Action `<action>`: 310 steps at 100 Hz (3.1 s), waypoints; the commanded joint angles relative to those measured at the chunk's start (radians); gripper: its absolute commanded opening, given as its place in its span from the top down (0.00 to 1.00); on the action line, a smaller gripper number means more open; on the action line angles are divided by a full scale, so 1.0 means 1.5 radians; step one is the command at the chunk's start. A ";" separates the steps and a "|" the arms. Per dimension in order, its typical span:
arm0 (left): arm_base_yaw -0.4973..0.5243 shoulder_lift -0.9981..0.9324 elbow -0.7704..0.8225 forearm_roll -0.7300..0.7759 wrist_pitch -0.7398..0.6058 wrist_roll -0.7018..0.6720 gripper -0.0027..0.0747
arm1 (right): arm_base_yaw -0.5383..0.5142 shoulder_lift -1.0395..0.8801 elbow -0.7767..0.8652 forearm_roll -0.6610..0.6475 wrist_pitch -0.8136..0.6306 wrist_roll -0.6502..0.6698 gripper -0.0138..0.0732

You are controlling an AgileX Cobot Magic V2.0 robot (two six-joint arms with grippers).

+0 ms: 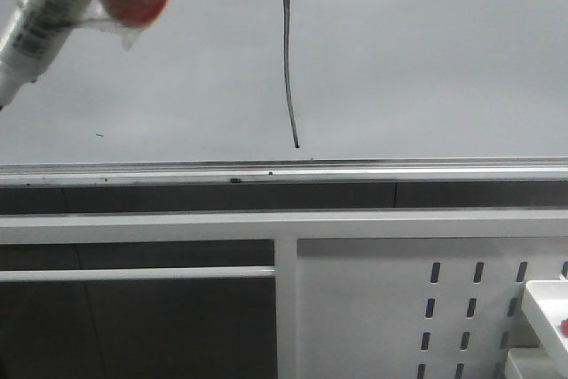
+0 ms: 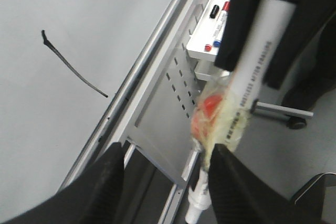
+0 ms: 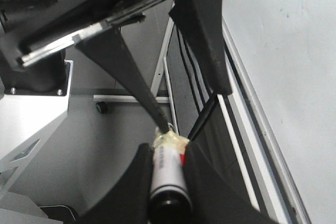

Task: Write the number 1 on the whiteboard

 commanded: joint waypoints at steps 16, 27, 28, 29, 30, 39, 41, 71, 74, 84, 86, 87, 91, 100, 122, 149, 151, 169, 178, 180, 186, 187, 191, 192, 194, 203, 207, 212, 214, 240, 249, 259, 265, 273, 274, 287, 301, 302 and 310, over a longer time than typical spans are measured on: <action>-0.004 -0.026 -0.029 -0.028 -0.039 -0.002 0.51 | 0.000 -0.007 -0.023 0.002 -0.063 -0.007 0.93; -0.004 -0.043 -0.047 -0.028 -0.037 -0.002 0.51 | 0.000 -0.007 -0.022 0.002 -0.062 -0.007 0.93; -0.004 -0.043 -0.046 -0.028 -0.036 -0.002 0.51 | 0.000 -0.007 -0.022 0.002 -0.063 -0.007 0.93; -0.004 -0.044 -0.048 -0.028 -0.033 -0.002 0.51 | 0.000 -0.007 -0.022 0.002 -0.065 -0.007 0.93; -0.004 -0.044 -0.048 -0.028 -0.031 -0.002 0.51 | 0.000 -0.007 -0.022 0.002 -0.067 -0.007 0.93; -0.004 -0.043 -0.048 -0.030 0.007 -0.002 0.51 | 0.000 -0.007 -0.022 0.002 -0.075 -0.007 0.93; -0.004 -0.039 -0.048 -0.032 0.022 -0.002 0.51 | 0.000 -0.007 -0.022 0.002 -0.075 -0.007 0.93; -0.004 -0.010 -0.048 -0.070 0.043 -0.002 0.51 | 0.000 -0.007 -0.023 0.011 -0.075 -0.007 0.93; -0.004 -0.006 -0.048 -0.070 0.042 -0.002 0.51 | 0.000 -0.007 -0.023 0.015 -0.075 -0.007 0.93; -0.004 0.021 -0.048 -0.059 0.043 -0.002 0.51 | 0.000 -0.007 -0.023 0.027 -0.075 -0.007 0.93; -0.004 0.026 -0.048 -0.056 0.043 -0.002 0.51 | 0.000 -0.007 -0.023 0.027 -0.075 -0.007 0.93; -0.004 0.030 -0.048 -0.054 0.043 -0.002 0.51 | 0.000 -0.007 -0.023 0.027 -0.075 -0.007 0.93; -0.004 0.036 -0.048 -0.049 0.040 -0.002 0.51 | 0.000 -0.007 -0.023 0.027 -0.075 -0.007 0.93; -0.004 0.048 -0.048 -0.047 0.019 -0.002 0.51 | 0.000 -0.007 -0.023 0.027 -0.074 -0.007 0.93; -0.004 0.048 -0.049 -0.045 0.006 -0.002 0.51 | 0.000 -0.007 -0.023 0.027 -0.070 -0.007 0.93; -0.004 0.048 -0.049 -0.041 0.006 -0.002 0.51 | -0.004 -0.007 -0.022 0.027 -0.070 -0.007 0.93; -0.004 0.048 -0.049 -0.041 0.006 -0.002 0.51 | -0.006 -0.007 -0.022 0.027 -0.070 -0.007 0.93; -0.004 0.048 -0.055 -0.041 0.006 -0.002 0.51 | -0.026 -0.007 -0.022 0.030 -0.068 -0.006 0.93; -0.004 0.048 -0.061 -0.041 0.005 -0.002 0.51 | -0.028 -0.007 -0.022 0.030 -0.065 -0.006 0.93; -0.004 0.048 -0.063 -0.041 0.005 -0.002 0.51 | -0.028 -0.007 -0.022 0.030 -0.064 -0.006 0.93; -0.004 0.048 -0.064 -0.041 -0.002 -0.002 0.51 | -0.028 -0.007 -0.022 0.030 -0.064 -0.006 0.93; -0.004 0.048 -0.064 -0.041 -0.003 -0.002 0.51 | -0.028 -0.007 -0.022 0.030 -0.064 -0.006 0.93; -0.004 0.048 -0.064 -0.041 -0.005 -0.002 0.51 | -0.028 -0.007 -0.022 0.030 -0.064 -0.006 0.93; -0.004 0.048 -0.064 -0.041 -0.005 -0.002 0.51 | -0.028 -0.007 -0.022 0.030 -0.064 -0.006 0.93; -0.004 0.048 -0.064 -0.041 -0.005 -0.002 0.51 | -0.028 -0.007 -0.022 0.030 -0.064 -0.006 0.93; -0.004 0.048 -0.064 -0.041 -0.005 -0.002 0.52 | -0.028 -0.007 -0.022 0.030 -0.064 -0.006 0.93; -0.004 0.048 -0.064 -0.041 -0.006 -0.002 0.54 | -0.028 -0.007 -0.022 0.030 -0.064 -0.006 0.93; -0.004 0.048 -0.064 -0.041 -0.008 -0.002 0.58 | -0.028 -0.007 -0.022 0.030 -0.064 -0.006 0.93; -0.004 0.048 -0.064 -0.041 -0.009 -0.002 0.59 | -0.028 -0.007 -0.022 0.030 -0.064 -0.006 0.93; -0.004 0.048 -0.064 -0.041 -0.017 -0.002 0.77 | -0.028 0.001 -0.022 0.030 -0.061 -0.006 0.93; -0.004 0.048 -0.064 -0.041 -0.017 -0.002 0.81 | -0.028 0.005 -0.022 0.031 -0.058 -0.006 0.93; -0.004 0.048 -0.064 -0.041 -0.015 -0.002 0.84 | -0.028 0.006 -0.022 0.031 -0.058 -0.006 0.93; -0.004 0.048 -0.064 -0.039 -0.010 -0.002 0.85 | -0.028 0.006 -0.022 0.031 -0.058 -0.006 0.93; -0.004 0.048 -0.064 -0.039 0.001 -0.002 0.85 | -0.028 0.006 -0.022 0.031 -0.058 -0.006 0.93; -0.004 0.048 -0.064 -0.039 0.004 -0.002 0.85 | -0.028 0.006 -0.022 0.031 -0.058 -0.006 0.93; -0.004 0.048 -0.064 -0.039 0.037 -0.002 0.84 | -0.028 0.006 -0.022 0.032 -0.058 -0.006 0.93; -0.004 0.048 -0.064 -0.039 0.048 -0.002 0.71 | -0.028 0.006 -0.022 0.036 -0.058 -0.006 0.93; -0.004 0.048 -0.064 -0.039 0.048 -0.002 0.69 | -0.028 0.006 -0.022 0.036 -0.058 -0.006 0.93; -0.004 0.048 -0.064 -0.039 0.047 -0.002 0.60 | -0.028 0.006 -0.022 0.040 -0.058 -0.006 0.93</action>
